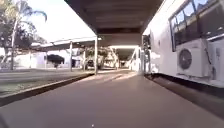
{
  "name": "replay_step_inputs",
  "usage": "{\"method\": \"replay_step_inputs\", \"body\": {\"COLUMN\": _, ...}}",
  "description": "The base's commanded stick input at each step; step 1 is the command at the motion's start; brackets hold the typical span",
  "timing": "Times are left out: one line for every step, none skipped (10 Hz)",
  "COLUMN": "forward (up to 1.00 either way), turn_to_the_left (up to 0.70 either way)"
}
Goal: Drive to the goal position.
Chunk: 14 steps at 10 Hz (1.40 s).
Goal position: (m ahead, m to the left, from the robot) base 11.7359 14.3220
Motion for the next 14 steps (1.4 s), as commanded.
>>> {"method": "replay_step_inputs", "body": {"forward": 0.7, "turn_to_the_left": 0.0}}
{"method": "replay_step_inputs", "body": {"forward": 0.7, "turn_to_the_left": 0.0}}
{"method": "replay_step_inputs", "body": {"forward": 0.7, "turn_to_the_left": 0.0}}
{"method": "replay_step_inputs", "body": {"forward": 0.7, "turn_to_the_left": 0.0}}
{"method": "replay_step_inputs", "body": {"forward": 0.7, "turn_to_the_left": 0.0}}
{"method": "replay_step_inputs", "body": {"forward": 0.7, "turn_to_the_left": 0.0}}
{"method": "replay_step_inputs", "body": {"forward": 0.7, "turn_to_the_left": 0.0}}
{"method": "replay_step_inputs", "body": {"forward": 0.7, "turn_to_the_left": 0.0}}
{"method": "replay_step_inputs", "body": {"forward": 0.7, "turn_to_the_left": 0.0}}
{"method": "replay_step_inputs", "body": {"forward": 0.7, "turn_to_the_left": 0.0}}
{"method": "replay_step_inputs", "body": {"forward": 0.7, "turn_to_the_left": 0.0}}
{"method": "replay_step_inputs", "body": {"forward": 0.7, "turn_to_the_left": 0.0}}
{"method": "replay_step_inputs", "body": {"forward": 0.7, "turn_to_the_left": 0.0}}
{"method": "replay_step_inputs", "body": {"forward": 0.7, "turn_to_the_left": 0.0}}
